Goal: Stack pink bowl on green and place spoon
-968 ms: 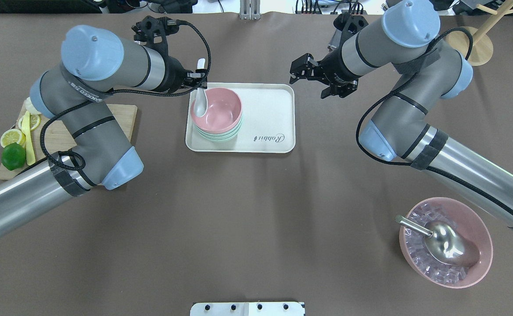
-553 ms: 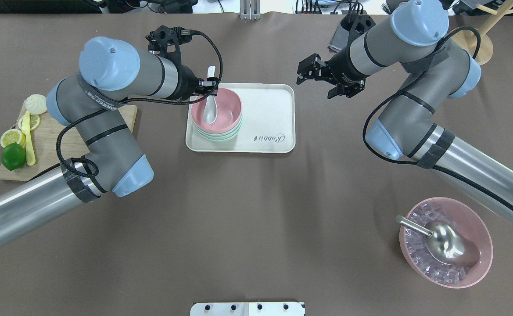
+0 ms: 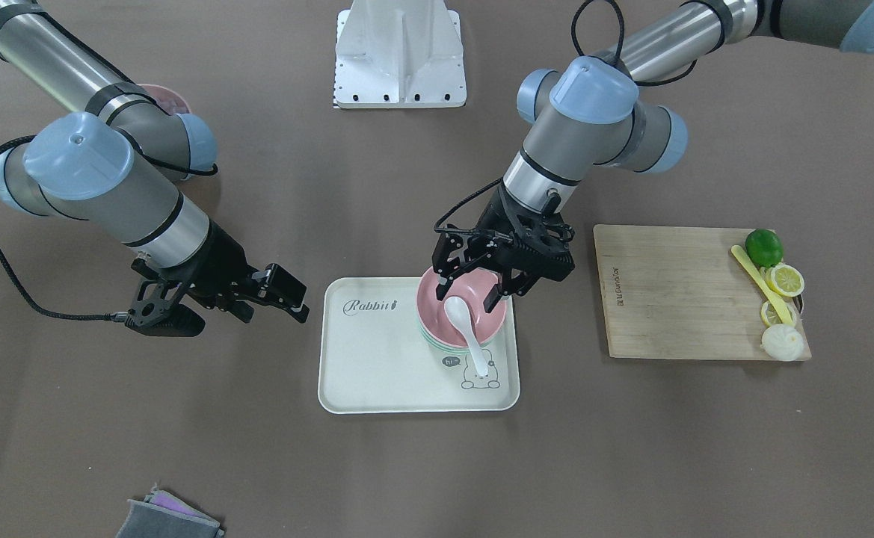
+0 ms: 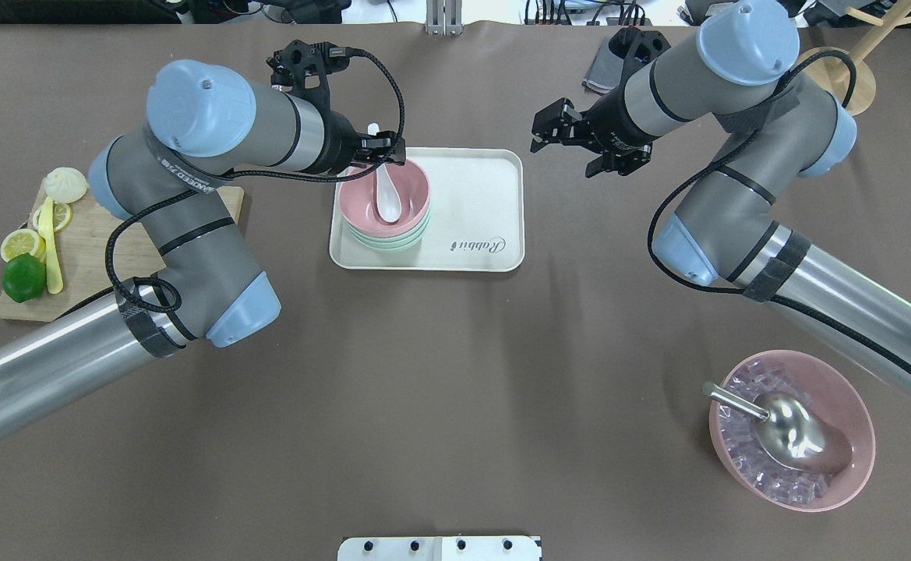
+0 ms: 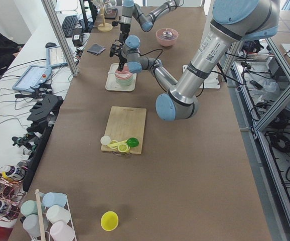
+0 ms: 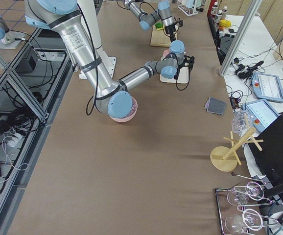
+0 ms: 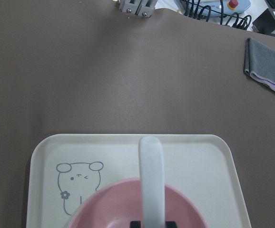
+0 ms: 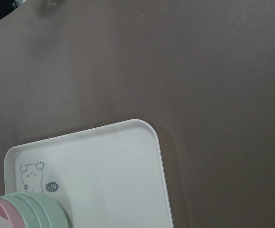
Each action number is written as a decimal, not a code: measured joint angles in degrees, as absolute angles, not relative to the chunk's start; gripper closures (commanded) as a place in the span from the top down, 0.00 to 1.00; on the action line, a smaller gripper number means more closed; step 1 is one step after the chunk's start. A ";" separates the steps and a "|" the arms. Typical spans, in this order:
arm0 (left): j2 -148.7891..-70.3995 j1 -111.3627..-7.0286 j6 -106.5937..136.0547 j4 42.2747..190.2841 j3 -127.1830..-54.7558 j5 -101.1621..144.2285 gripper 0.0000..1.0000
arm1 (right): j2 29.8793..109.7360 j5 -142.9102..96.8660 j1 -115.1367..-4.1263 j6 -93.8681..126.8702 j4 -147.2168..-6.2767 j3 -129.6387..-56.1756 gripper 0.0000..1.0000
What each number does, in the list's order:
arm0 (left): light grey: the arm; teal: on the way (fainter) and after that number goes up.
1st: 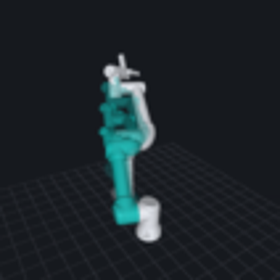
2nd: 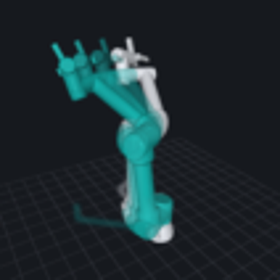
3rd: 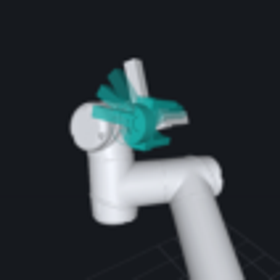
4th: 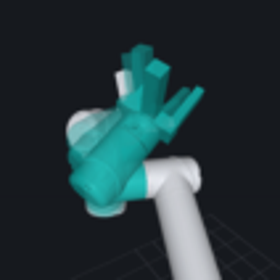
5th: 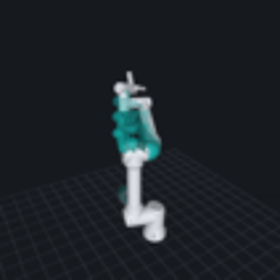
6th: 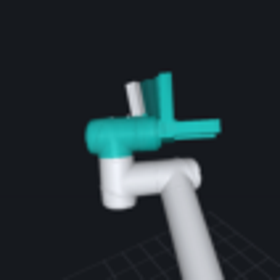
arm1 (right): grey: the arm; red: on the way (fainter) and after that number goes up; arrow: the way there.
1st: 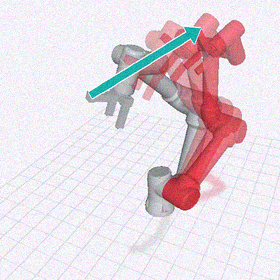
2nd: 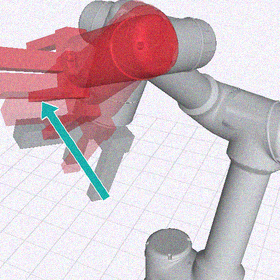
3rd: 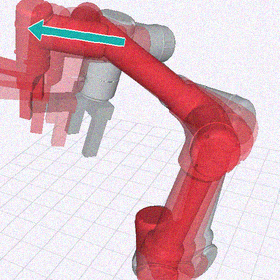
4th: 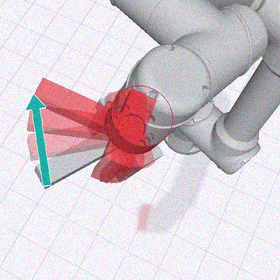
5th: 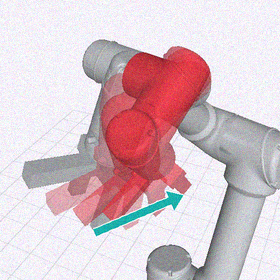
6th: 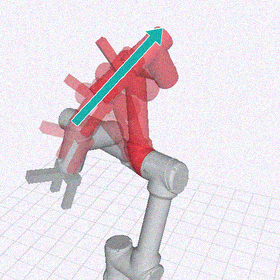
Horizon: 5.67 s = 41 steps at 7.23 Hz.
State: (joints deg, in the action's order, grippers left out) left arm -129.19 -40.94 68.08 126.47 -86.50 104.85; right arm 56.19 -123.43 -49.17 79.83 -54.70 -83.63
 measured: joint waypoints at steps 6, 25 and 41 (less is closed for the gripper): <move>-114.07 -54.50 51.07 101.64 -105.09 110.78 0.98 | 65.59 -129.26 -65.12 43.68 -76.79 -87.50 1.00; -85.89 -80.97 16.26 101.90 -95.72 129.12 0.98 | 80.11 -136.14 -86.84 5.44 -96.09 -87.78 1.00; -86.07 -85.21 5.01 95.28 -96.09 132.19 0.98 | 79.47 -137.29 -86.84 6.59 -95.80 -88.12 1.00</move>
